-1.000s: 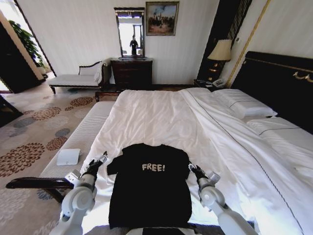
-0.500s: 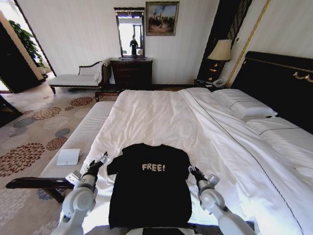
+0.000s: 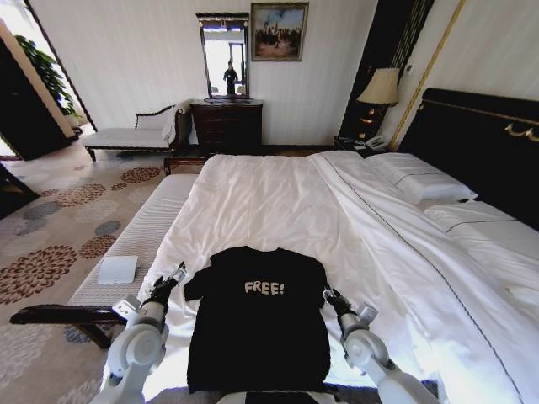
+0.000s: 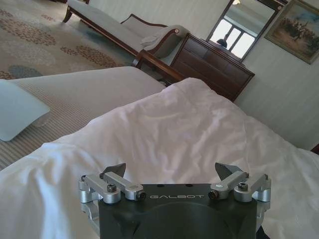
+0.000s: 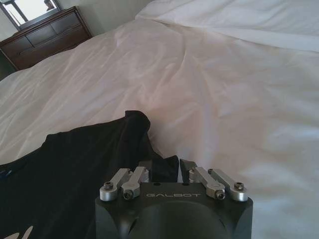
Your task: Fold the clothes on the bed.
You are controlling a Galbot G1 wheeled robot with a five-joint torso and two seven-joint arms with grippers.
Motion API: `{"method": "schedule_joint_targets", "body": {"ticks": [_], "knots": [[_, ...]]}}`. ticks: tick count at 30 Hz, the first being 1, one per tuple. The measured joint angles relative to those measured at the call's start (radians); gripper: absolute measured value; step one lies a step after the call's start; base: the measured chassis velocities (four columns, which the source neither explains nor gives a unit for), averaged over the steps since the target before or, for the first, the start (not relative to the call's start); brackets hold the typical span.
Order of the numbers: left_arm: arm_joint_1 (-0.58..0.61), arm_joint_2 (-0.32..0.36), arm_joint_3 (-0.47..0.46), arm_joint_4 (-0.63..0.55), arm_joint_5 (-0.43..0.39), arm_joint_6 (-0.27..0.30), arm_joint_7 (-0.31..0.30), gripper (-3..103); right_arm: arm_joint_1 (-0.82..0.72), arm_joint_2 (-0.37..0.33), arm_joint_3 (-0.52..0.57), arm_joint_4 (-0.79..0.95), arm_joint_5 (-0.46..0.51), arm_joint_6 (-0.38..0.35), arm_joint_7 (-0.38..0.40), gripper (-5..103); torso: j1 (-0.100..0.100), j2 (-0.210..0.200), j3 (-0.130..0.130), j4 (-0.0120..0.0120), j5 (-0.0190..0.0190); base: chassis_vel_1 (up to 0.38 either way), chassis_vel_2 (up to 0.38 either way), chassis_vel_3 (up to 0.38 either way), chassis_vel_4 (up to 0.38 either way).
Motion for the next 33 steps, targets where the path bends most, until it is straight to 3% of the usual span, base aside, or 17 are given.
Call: {"method": "schedule_joint_targets", "body": {"ticks": [4,6,9,33], "knots": [[0.005,-0.001,0.000,-0.007,0.001,0.000,0.000,100,-0.006,-0.005,0.004,0.006,-0.001,0.006,-0.003,14,0.000,0.000,0.000,0.0000,0.0000,0.000,0.000,0.000,0.000],[0.006,-0.001,-0.001,-0.009,0.001,-0.001,0.000,100,-0.006,-0.006,0.005,0.008,-0.001,0.007,-0.004,14,0.000,0.000,0.000,0.0000,0.0000,0.000,0.000,0.000,0.000],[0.010,-0.001,-0.002,-0.010,0.003,-0.002,0.000,100,-0.003,-0.007,0.005,0.010,-0.004,0.012,-0.007,2,0.000,0.000,0.000,0.0000,0.0001,0.000,0.000,0.000,0.000],[0.003,-0.010,0.005,0.001,0.008,-0.005,-0.001,100,0.167,-0.126,-0.006,-0.044,0.034,-0.034,0.013,0,0.000,0.000,0.000,0.0001,0.0000,0.000,0.000,0.000,0.000]]}}
